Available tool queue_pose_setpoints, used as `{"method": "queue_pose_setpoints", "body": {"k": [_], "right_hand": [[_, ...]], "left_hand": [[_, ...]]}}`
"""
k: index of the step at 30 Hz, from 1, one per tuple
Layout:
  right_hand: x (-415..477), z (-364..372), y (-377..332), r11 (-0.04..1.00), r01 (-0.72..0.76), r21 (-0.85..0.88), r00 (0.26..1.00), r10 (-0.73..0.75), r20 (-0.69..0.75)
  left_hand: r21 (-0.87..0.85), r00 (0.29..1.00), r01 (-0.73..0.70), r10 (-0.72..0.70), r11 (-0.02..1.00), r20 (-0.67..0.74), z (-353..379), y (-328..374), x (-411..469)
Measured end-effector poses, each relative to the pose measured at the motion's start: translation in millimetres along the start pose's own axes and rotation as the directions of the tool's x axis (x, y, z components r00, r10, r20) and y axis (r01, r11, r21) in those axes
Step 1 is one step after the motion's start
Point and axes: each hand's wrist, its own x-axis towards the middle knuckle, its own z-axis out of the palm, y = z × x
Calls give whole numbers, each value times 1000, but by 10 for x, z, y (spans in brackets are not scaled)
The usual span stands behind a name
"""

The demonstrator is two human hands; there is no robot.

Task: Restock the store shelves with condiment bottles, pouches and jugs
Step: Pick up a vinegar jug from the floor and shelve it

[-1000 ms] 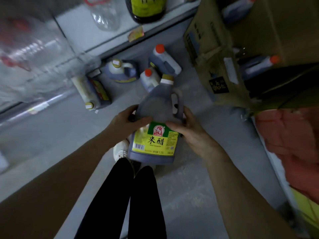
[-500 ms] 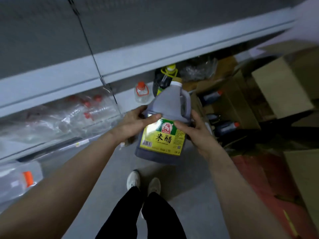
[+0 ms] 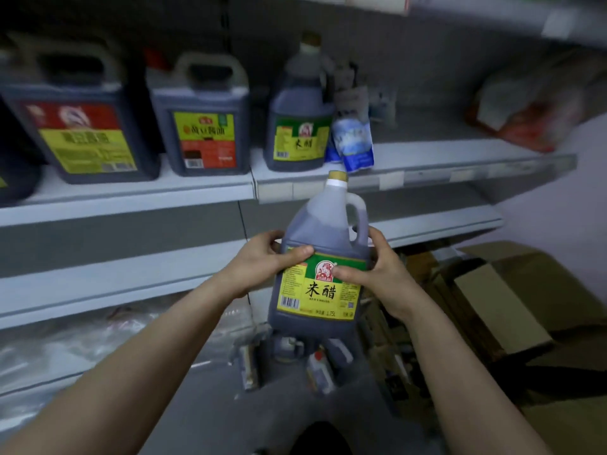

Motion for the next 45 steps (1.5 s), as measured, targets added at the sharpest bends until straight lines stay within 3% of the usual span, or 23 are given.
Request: {"method": "queue_pose_setpoints", "body": {"k": [8,16,23,28,45], "right_hand": [[247,180,-707,986,163,-48,985,-159,69],[896,97,-1092,957,271,-103,959,-259,114],[1441,-117,-1374,899,390,-201,918,-361,165],[1754,-264,-1402,870,437,-231,897,-400,188],[2337,-351,-1255,876,409,-255,907,-359,222]], "left_hand": [[-14,987,-118,116,993,-109,-460,539,-34],[242,940,-231,280,942,-192,-759,1013,252],[327,876,-274,375,904,-302,-782,1245,664],[407,822,-260,422,876,-382,-709,1287,924],[482,821,-113,355,869,-448,-734,1230,1359]]}}
